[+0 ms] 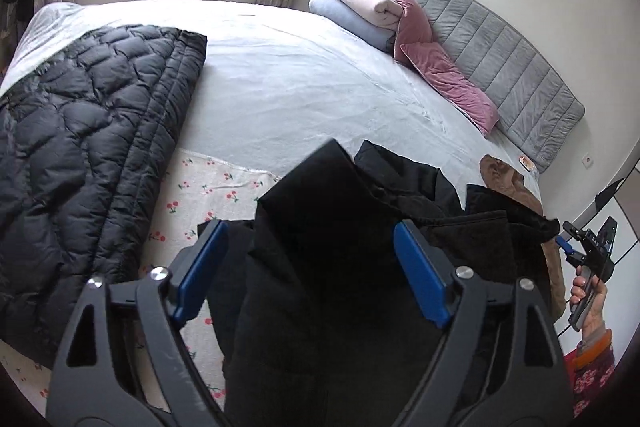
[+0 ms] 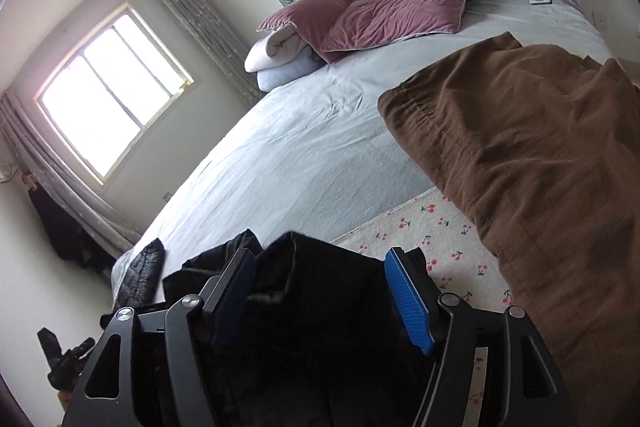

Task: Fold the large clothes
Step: 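Fold the hem up toward the collar with both grippers and release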

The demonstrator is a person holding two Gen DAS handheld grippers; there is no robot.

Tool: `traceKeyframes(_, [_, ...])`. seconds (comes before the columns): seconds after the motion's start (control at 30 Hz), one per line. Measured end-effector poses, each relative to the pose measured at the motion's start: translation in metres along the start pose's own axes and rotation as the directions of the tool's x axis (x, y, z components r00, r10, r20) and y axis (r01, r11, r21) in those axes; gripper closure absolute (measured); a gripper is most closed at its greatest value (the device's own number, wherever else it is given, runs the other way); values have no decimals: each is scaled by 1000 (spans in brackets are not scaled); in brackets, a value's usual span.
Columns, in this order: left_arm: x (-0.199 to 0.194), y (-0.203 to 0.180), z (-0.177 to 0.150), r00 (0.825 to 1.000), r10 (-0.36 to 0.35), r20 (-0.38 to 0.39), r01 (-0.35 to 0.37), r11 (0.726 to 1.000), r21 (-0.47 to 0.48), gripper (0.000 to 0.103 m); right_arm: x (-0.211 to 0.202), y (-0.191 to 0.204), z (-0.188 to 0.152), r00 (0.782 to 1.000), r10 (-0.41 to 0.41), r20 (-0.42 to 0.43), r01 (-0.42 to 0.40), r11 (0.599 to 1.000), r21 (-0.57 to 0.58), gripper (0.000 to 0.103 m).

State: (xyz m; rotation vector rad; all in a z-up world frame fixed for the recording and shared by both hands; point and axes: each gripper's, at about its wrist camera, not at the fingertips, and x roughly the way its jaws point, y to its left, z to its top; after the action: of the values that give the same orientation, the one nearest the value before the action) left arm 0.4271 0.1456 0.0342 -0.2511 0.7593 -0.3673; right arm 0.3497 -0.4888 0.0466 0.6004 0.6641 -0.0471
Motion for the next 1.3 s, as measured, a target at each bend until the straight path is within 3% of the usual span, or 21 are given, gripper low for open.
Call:
traceKeyframes(0.13, [18, -2, -4, 991, 120, -53, -112, 985, 132, 17, 10, 3, -3, 996, -80, -43, 76, 993, -95, 33])
traceKeyframes(0.23, [52, 0, -12, 979, 150, -138, -128, 979, 158, 17, 41, 14, -19, 979, -170, -111, 140, 962, -234, 34])
traceKeyframes(0.3, [75, 1, -17, 970, 158, -182, -133, 981, 144, 25, 65, 18, -31, 964, -228, -139, 179, 938, -297, 34])
traceKeyframes(0.37, [91, 0, -19, 964, 185, -191, -163, 978, 128, 50, 88, 18, -40, 946, -288, -147, 229, 917, -326, 36])
traceKeyframes(0.4, [96, -1, -17, 966, 183, -185, -165, 980, 111, 57, 97, 17, -44, 938, -315, -144, 253, 908, -335, 44])
traceKeyframes(0.43, [96, -4, -16, 969, 181, -167, -167, 981, 96, 72, 104, 17, -47, 935, -323, -146, 258, 903, -343, 68])
traceKeyframes(0.5, [90, -14, -12, 974, 199, -106, -188, 977, 105, 91, 112, 21, -51, 929, -345, -134, 276, 887, -371, 95])
traceKeyframes(0.53, [84, -21, -10, 973, 218, -72, -209, 971, 119, 95, 109, 27, -53, 930, -355, -96, 292, 871, -395, 97])
traceKeyframes(0.63, [58, -38, 0, 960, 271, 65, -278, 949, 148, 96, 89, 47, -45, 927, -368, 74, 362, 827, -430, 98])
traceKeyframes(0.73, [42, -42, 23, 931, 309, 195, -333, 937, 105, 96, 78, 63, -20, 890, -389, 240, 455, 799, -392, 98])
traceKeyframes(0.8, [46, -39, 42, 908, 341, 244, -367, 927, 71, 96, 83, 69, 1, 866, -399, 302, 488, 805, -337, 98])
traceKeyframes(0.93, [97, -25, 63, 875, 425, 234, -448, 892, 54, 96, 130, 67, 26, 844, -449, 295, 525, 804, -280, 98])
traceKeyframes(1.03, [147, -17, 49, 849, 487, 206, -513, 853, 97, 95, 175, 54, 23, 817, -512, 265, 573, 772, -276, 98])
traceKeyframes(1.1, [183, -4, 40, 843, 522, 129, -536, 836, 118, 95, 202, 36, 17, 806, -551, 217, 592, 758, -273, 98])
traceKeyframes(1.17, [211, 7, 38, 850, 527, 9, -524, 842, 131, 92, 223, 14, 14, 792, -596, 136, 610, 758, -232, 98])
traceKeyframes(1.23, [219, 9, 42, 844, 536, -39, -526, 839, 138, 88, 227, -2, 16, 801, -594, 73, 595, 778, -202, 96])
traceKeyframes(1.3, [203, 3, 46, 846, 534, 2, -529, 838, 135, 83, 215, -1, 17, 827, -557, 80, 561, 804, -197, 91])
